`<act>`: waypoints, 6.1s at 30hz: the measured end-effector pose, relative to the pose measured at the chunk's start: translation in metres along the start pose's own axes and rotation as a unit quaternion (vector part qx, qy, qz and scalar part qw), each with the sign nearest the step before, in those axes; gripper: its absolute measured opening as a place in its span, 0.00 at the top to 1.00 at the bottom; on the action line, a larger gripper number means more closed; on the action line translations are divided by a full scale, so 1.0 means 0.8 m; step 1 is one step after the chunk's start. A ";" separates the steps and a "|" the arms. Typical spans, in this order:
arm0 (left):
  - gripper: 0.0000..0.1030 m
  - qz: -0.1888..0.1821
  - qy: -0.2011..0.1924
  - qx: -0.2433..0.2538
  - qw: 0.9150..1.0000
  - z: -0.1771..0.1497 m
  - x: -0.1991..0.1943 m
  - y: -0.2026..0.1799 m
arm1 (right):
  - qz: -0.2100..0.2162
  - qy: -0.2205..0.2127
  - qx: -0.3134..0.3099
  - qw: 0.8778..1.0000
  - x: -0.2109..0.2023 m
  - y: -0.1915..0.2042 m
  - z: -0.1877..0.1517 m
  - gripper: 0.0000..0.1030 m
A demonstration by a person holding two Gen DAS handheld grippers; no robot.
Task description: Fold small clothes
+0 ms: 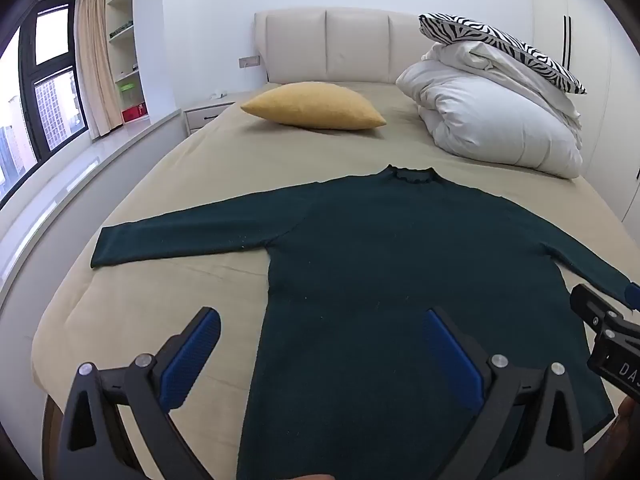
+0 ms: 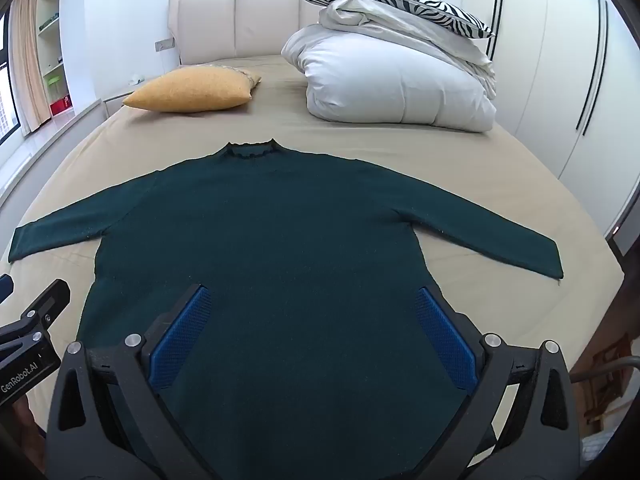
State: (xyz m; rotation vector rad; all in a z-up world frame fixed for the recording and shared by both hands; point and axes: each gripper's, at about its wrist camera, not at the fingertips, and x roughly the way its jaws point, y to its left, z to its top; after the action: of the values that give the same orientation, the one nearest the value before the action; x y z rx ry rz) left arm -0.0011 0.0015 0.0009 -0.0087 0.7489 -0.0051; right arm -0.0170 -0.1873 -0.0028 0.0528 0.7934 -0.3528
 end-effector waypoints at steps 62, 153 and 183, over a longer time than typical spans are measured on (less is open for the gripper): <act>0.00 0.007 0.009 0.011 1.000 -0.009 0.007 -0.012 | 0.001 0.005 -0.002 1.000 0.003 0.004 -0.008 0.00; 0.20 -0.280 0.161 -0.166 0.932 0.048 0.231 -0.006 | 0.237 0.035 0.177 0.955 0.267 -0.219 0.115 0.93; 0.89 -0.252 0.161 0.008 0.954 0.099 0.289 -0.168 | 0.208 0.072 0.259 0.940 0.241 -0.299 -0.022 0.45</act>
State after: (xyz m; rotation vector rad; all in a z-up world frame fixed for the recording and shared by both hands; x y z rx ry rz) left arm 0.2219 -0.1340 -0.0972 -0.1868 1.0569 -0.5098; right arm 0.0168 -0.4649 -0.1309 0.7397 0.7928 -0.1463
